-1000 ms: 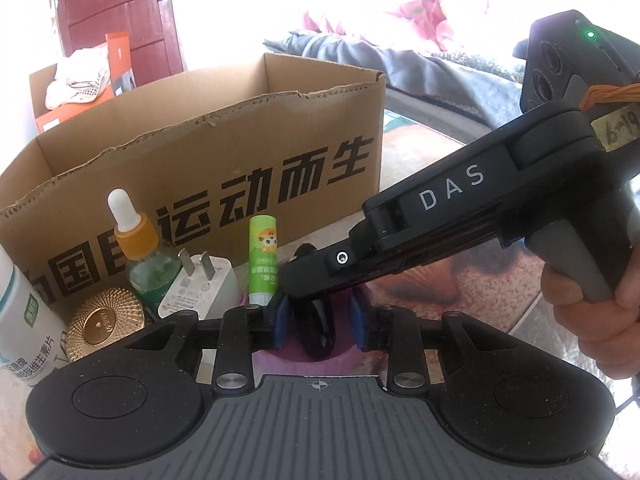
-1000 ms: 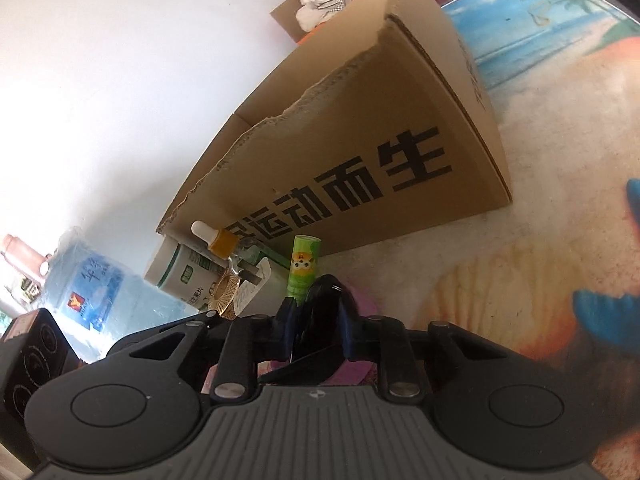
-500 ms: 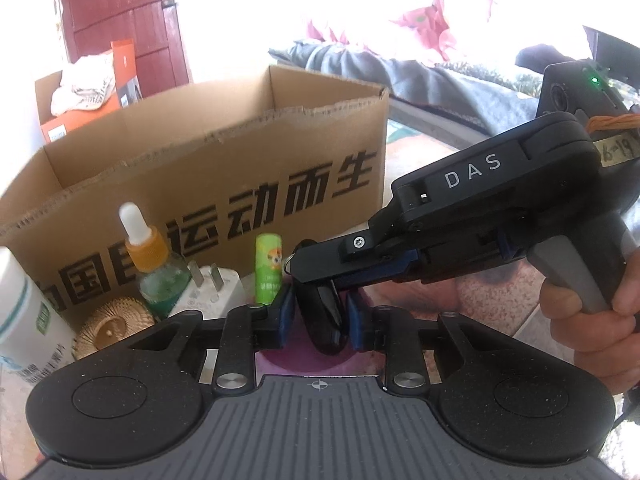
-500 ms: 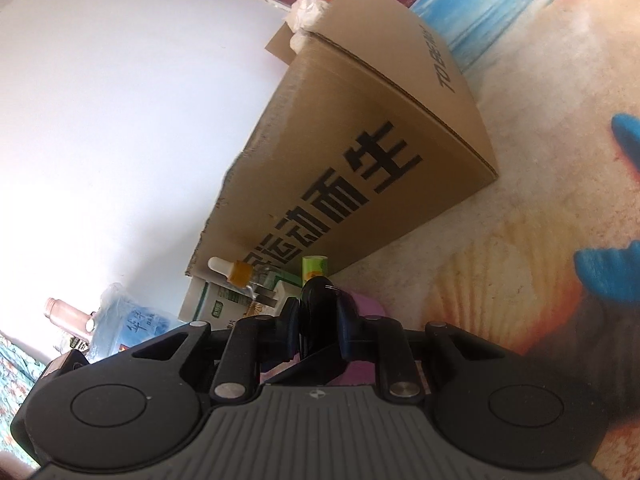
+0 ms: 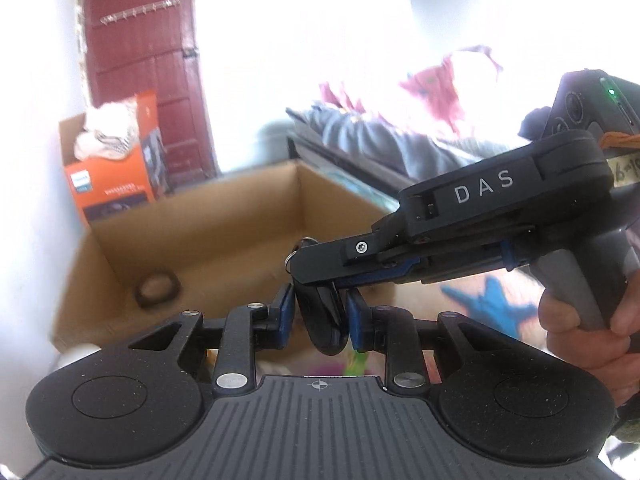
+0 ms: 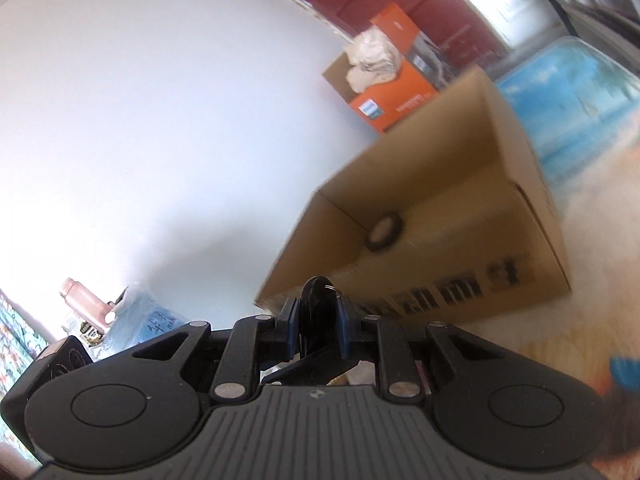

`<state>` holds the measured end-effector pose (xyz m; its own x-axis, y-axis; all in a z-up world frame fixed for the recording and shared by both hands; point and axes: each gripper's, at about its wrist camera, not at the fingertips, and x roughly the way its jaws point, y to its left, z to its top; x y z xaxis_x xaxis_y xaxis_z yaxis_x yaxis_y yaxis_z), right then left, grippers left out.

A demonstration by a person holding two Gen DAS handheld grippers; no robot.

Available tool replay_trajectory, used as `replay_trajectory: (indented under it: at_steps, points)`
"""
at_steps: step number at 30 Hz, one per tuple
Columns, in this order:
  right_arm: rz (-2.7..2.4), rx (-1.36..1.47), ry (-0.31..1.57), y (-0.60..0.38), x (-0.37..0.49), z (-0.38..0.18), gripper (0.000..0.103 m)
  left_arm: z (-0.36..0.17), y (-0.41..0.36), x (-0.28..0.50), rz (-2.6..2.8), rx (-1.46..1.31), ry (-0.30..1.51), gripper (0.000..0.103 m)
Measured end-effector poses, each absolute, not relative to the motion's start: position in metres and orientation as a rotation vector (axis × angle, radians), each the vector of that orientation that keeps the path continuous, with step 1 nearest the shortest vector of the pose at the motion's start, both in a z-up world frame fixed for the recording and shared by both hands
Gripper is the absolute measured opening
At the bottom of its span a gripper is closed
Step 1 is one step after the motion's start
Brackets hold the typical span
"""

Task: Organize rigid objects
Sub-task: 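Carry the black cylinder into the box and open the right tool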

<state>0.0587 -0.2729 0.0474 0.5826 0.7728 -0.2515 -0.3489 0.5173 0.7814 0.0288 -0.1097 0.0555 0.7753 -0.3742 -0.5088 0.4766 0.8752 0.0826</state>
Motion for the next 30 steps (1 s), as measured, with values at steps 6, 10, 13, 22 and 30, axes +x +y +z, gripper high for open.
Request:
replay_trajectory:
  at_steps: [6, 10, 13, 22, 30]
  points:
    - [0.805, 0.664, 0.648, -0.237, 0.107, 0.092, 0.022, 0.09, -0.088, 0.065, -0.402, 0.184, 0.52, 0.026]
    - [0.829, 0.665, 0.746, -0.213, 0.157, 0.092, 0.022, 0.095, -0.075, 0.111, -0.358, 0.204, 0.618, 0.026]
    - [0.827, 0.672, 0.854, -0.194, 0.195, 0.074, 0.022, 0.086, -0.064, 0.145, -0.335, 0.198, 0.731, 0.026]
    - [0.83, 0.649, 1.131, -0.156, 0.256, 0.024, 0.021, 0.046, -0.037, 0.21, -0.293, 0.209, 1.004, 0.026]
    - [0.821, 0.652, 1.207, -0.145, 0.274, 0.01, 0.022, 0.035, -0.033, 0.223, -0.263, 0.234, 1.053, 0.027]
